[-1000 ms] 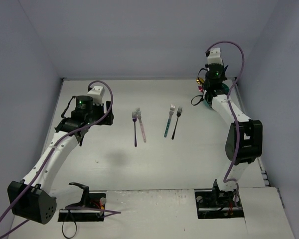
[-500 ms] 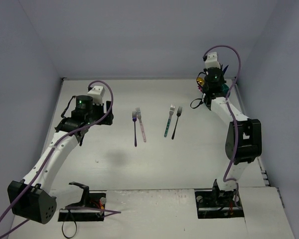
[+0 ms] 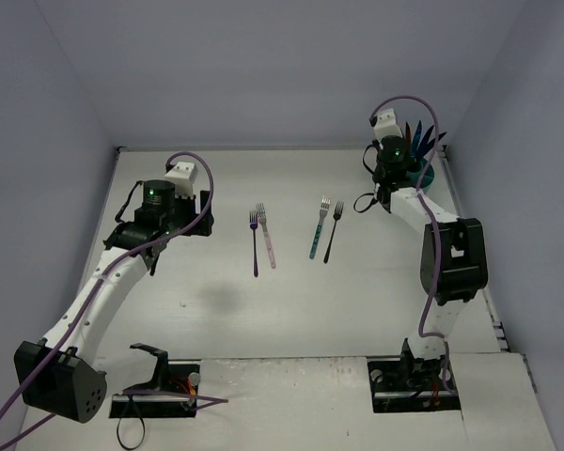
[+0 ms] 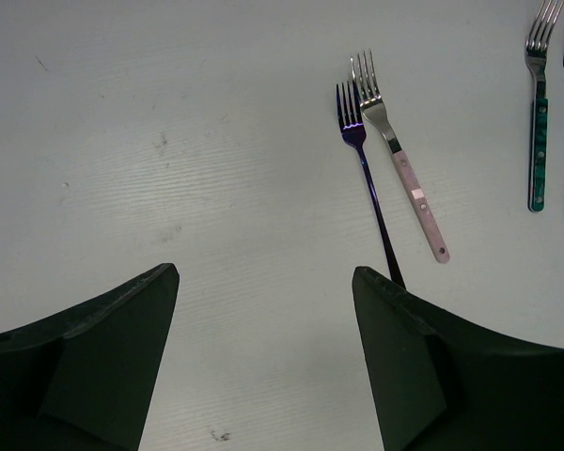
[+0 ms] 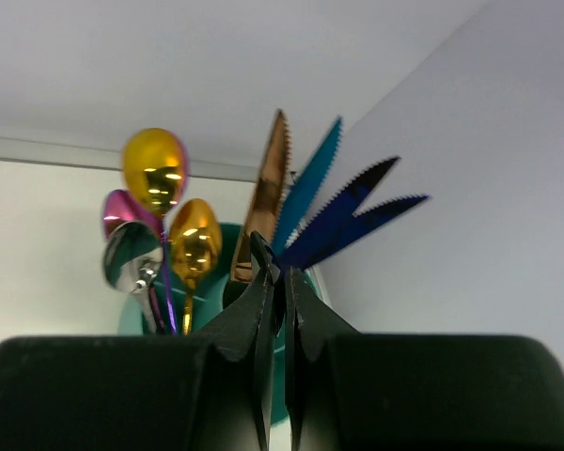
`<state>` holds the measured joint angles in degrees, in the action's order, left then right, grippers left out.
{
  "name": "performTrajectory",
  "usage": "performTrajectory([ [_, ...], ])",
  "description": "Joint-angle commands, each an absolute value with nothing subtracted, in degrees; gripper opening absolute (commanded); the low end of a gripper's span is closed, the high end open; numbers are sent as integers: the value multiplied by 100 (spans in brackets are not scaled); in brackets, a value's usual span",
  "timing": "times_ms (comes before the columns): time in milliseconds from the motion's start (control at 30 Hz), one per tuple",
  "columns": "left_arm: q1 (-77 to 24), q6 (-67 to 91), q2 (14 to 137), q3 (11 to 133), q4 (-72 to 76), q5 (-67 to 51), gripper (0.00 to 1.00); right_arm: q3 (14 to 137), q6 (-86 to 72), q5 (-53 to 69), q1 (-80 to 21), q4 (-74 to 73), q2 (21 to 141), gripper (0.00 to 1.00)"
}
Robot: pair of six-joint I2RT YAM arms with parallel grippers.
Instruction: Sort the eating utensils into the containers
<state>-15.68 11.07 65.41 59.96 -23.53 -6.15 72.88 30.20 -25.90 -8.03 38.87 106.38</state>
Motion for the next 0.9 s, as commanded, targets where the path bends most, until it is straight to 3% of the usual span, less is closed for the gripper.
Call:
performTrajectory([
  [0,-1529,1041,6439,6056,-2004,-584,72,7245,2844,-2386,-848,4048,10772,0],
  [367,-1529,1037,6451,6047,-2013,-589,72,7826,2519,-2237,-809,3494,11276,8],
  [533,-1529,1037,6459,6056,-2021,-598,72,7936,2264,-2284,-756,3381,11347,26],
  [600,-1529,1037,6451,6056,-2018,-601,72,7932,2228,-2265,-756,3350,11335,28],
  [867,-1529,1037,6455,6062,-2019,-604,72,7912,2131,-2079,-756,3247,11035,32],
])
